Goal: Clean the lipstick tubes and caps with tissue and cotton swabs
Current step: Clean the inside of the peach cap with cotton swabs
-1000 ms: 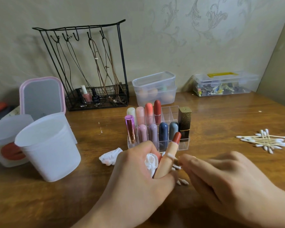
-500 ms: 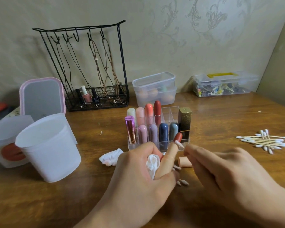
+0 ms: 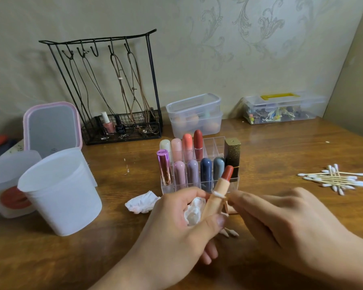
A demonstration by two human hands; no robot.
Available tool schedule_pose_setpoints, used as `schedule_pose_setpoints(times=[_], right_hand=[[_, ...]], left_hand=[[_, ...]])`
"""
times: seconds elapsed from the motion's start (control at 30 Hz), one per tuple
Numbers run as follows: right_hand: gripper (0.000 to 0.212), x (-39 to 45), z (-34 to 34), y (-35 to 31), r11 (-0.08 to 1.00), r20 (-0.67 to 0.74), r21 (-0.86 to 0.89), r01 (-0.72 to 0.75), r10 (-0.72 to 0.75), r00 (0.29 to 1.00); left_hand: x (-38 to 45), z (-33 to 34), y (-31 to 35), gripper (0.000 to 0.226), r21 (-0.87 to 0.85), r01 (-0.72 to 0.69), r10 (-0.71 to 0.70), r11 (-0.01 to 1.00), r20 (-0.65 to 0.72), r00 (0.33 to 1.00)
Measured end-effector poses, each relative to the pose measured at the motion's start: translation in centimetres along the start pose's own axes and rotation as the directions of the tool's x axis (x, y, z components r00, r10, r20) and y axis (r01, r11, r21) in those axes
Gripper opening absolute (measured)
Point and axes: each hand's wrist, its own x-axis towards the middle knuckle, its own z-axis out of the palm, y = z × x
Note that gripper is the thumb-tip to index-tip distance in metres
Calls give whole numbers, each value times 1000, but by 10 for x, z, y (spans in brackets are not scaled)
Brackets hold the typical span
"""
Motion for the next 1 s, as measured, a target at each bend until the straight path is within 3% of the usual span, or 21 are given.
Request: schedule_pose_setpoints(times=[0.27,0.4,0.77,1.0], right_hand=[[28,1,-1,1,997,-6,11,-73,73,997],[25,0,2,0,999,10,5,-47,47,999],[27,0,2,1,999,7,21,-40,40,999],[31,-1,2,4,998,-35,18,-52,52,998]], left_hand=[[3,0,-5,30,-250,87,-65,964,96,993],[3,-1,-3,24,-391,132,-77,911,151,985],[3,0,-4,17,-392,103,-31,914,185,982],[4,0,-6,14,-246,40,-6,968,137,990]])
